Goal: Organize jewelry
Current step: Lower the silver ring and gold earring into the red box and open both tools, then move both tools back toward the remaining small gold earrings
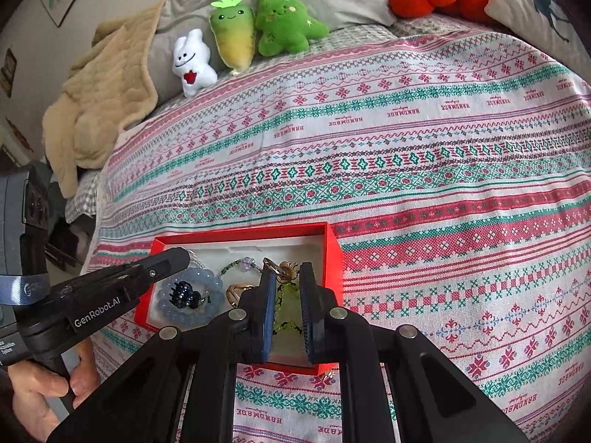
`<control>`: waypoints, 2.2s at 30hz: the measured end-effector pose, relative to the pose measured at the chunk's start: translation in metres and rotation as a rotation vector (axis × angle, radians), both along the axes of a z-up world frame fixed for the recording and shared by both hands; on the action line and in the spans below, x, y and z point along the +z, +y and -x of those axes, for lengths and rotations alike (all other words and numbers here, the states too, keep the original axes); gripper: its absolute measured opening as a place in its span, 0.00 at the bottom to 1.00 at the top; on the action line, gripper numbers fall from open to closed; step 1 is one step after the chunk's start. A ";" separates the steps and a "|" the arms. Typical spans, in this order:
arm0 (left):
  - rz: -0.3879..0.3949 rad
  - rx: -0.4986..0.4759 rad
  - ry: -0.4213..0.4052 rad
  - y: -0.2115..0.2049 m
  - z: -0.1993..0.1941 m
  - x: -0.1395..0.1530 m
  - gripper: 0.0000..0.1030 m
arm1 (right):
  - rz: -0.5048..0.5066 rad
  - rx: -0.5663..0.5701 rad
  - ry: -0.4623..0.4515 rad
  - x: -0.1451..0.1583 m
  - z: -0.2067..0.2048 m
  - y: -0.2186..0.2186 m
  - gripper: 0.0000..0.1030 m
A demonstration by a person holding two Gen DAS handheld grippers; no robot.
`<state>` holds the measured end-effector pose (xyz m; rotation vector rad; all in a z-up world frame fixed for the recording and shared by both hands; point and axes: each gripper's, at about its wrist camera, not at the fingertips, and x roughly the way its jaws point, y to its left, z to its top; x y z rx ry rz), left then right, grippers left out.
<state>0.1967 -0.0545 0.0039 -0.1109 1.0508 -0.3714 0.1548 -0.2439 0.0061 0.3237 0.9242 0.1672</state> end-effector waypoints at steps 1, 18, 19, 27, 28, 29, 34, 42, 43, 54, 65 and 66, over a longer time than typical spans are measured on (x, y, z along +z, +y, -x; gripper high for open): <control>-0.003 0.003 -0.006 0.001 0.002 0.001 0.14 | 0.001 0.002 -0.001 0.000 0.000 0.001 0.13; -0.139 0.109 0.006 0.025 0.080 0.013 0.71 | 0.011 -0.010 0.025 0.003 -0.001 -0.002 0.19; -0.148 0.111 0.006 0.025 0.084 0.014 0.75 | 0.009 -0.009 0.021 0.005 0.002 -0.003 0.23; -0.188 0.132 -0.003 0.027 0.124 0.017 0.85 | 0.025 -0.004 -0.001 0.027 0.040 -0.008 0.54; -0.190 0.137 -0.004 0.028 0.128 0.017 0.86 | 0.034 -0.001 0.001 0.028 0.046 -0.008 0.56; -0.189 0.142 -0.005 0.029 0.133 0.016 0.86 | 0.045 0.002 0.004 0.029 0.052 -0.008 0.58; -0.176 0.155 -0.007 0.035 0.159 0.006 0.88 | 0.105 0.041 0.023 0.027 0.081 -0.004 0.64; -0.186 0.161 -0.034 0.047 0.193 -0.016 0.88 | 0.175 0.071 0.061 0.007 0.112 -0.008 0.69; -0.199 0.153 -0.038 0.047 0.195 -0.018 0.88 | 0.177 0.071 0.069 0.004 0.115 -0.009 0.69; -0.206 0.071 -0.065 0.037 0.215 -0.042 0.88 | 0.252 0.085 0.136 -0.027 0.131 -0.009 0.69; -0.063 0.003 -0.092 0.020 0.211 -0.046 0.49 | 0.338 0.109 0.182 -0.054 0.131 -0.011 0.69; -0.063 -0.005 -0.089 0.017 0.210 -0.047 0.46 | 0.336 0.111 0.182 -0.055 0.131 -0.012 0.69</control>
